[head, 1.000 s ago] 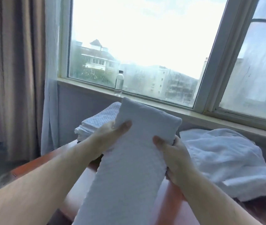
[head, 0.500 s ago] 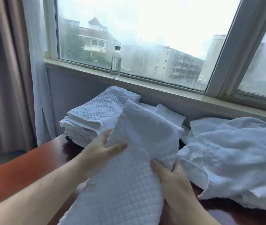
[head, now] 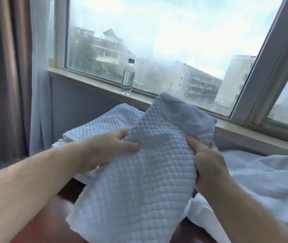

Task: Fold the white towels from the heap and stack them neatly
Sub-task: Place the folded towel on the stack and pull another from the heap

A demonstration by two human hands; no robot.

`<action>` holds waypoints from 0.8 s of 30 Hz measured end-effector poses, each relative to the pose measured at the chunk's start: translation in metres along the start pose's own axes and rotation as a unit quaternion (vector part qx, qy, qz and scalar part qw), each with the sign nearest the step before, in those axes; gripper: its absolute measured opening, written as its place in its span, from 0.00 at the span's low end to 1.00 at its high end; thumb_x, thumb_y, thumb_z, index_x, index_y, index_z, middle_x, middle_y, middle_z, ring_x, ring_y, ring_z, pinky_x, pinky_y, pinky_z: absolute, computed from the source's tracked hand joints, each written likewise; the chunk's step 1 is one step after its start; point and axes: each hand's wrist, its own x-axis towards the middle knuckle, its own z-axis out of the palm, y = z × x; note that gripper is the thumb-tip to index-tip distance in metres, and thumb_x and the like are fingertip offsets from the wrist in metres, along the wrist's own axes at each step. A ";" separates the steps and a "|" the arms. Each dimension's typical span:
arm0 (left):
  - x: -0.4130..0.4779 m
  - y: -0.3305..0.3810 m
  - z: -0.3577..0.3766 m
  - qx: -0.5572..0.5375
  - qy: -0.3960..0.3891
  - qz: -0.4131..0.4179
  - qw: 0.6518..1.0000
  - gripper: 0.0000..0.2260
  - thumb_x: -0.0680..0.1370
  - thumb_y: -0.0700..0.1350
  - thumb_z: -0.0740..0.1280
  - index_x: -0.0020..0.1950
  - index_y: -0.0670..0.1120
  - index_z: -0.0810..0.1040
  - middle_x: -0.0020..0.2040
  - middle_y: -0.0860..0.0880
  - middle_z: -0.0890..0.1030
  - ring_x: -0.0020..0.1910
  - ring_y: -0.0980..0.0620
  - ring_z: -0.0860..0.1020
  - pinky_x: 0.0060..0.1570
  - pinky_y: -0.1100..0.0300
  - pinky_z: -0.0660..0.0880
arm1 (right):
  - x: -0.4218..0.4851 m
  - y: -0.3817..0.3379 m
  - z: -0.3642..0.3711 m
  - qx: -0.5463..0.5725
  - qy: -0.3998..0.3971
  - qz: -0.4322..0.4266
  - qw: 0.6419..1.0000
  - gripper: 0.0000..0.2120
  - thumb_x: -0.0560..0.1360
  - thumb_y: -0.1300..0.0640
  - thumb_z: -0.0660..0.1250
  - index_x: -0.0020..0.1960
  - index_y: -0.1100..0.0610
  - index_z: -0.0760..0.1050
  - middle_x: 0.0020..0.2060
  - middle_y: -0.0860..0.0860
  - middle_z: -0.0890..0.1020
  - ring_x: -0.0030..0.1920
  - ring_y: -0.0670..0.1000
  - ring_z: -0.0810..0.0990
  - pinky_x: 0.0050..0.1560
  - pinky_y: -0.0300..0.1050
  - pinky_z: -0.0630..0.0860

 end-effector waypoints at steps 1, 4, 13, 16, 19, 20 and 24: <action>0.013 0.012 -0.006 0.007 0.001 -0.005 1.000 0.20 0.73 0.47 0.71 0.65 0.53 0.77 0.57 0.48 0.85 0.57 0.45 0.83 0.63 0.43 0.76 | 0.015 -0.006 0.006 0.006 0.005 -0.007 1.000 0.13 0.77 0.62 0.71 0.59 0.52 0.77 0.46 0.57 0.87 0.43 0.61 0.87 0.42 0.62 0.83; 0.053 0.039 -0.019 0.070 0.039 0.018 0.997 0.11 0.77 0.46 0.71 0.59 0.50 0.82 0.57 0.43 0.84 0.55 0.44 0.83 0.64 0.41 0.75 | 0.068 -0.018 0.023 0.001 0.031 -0.005 1.000 0.12 0.78 0.62 0.69 0.61 0.56 0.76 0.50 0.59 0.86 0.46 0.61 0.87 0.47 0.63 0.83; 0.083 -0.045 -0.001 0.527 0.116 -0.045 0.841 0.31 0.80 0.67 0.53 0.81 0.58 0.52 0.79 0.50 0.60 0.78 0.47 0.55 0.76 0.46 0.55 | 0.136 0.062 0.005 -0.302 0.050 0.047 0.951 0.21 0.77 0.56 0.68 0.67 0.65 0.70 0.60 0.62 0.80 0.59 0.63 0.80 0.62 0.61 0.77; 0.078 -0.040 -0.006 0.508 0.134 -0.025 0.850 0.29 0.80 0.63 0.57 0.80 0.58 0.56 0.77 0.51 0.63 0.76 0.49 0.59 0.75 0.51 0.57 | 0.146 0.060 0.013 -0.179 0.013 0.022 0.984 0.18 0.79 0.57 0.68 0.66 0.61 0.69 0.56 0.59 0.82 0.53 0.59 0.84 0.55 0.60 0.82; 0.083 -0.029 -0.011 0.482 0.161 -0.034 0.860 0.28 0.80 0.58 0.64 0.78 0.56 0.62 0.74 0.50 0.69 0.72 0.50 0.67 0.66 0.58 0.63 | 0.146 0.054 0.026 -0.076 -0.002 0.043 0.996 0.23 0.79 0.58 0.67 0.72 0.59 0.66 0.56 0.60 0.81 0.49 0.60 0.85 0.47 0.59 0.84; 0.087 -0.025 -0.012 0.481 0.169 -0.058 0.859 0.29 0.79 0.59 0.65 0.78 0.54 0.61 0.73 0.49 0.71 0.71 0.48 0.69 0.62 0.57 0.65 | 0.141 0.051 0.028 -0.053 0.001 0.061 0.997 0.23 0.79 0.58 0.67 0.72 0.60 0.67 0.55 0.61 0.82 0.47 0.61 0.86 0.43 0.58 0.84; 0.097 -0.020 -0.010 0.505 0.161 -0.122 0.839 0.30 0.80 0.63 0.62 0.75 0.46 0.64 0.70 0.45 0.74 0.66 0.44 0.73 0.54 0.55 0.66 | 0.106 0.044 0.018 -0.060 -0.026 0.141 0.988 0.25 0.75 0.52 0.70 0.68 0.60 0.71 0.49 0.62 0.86 0.41 0.62 0.87 0.38 0.57 0.82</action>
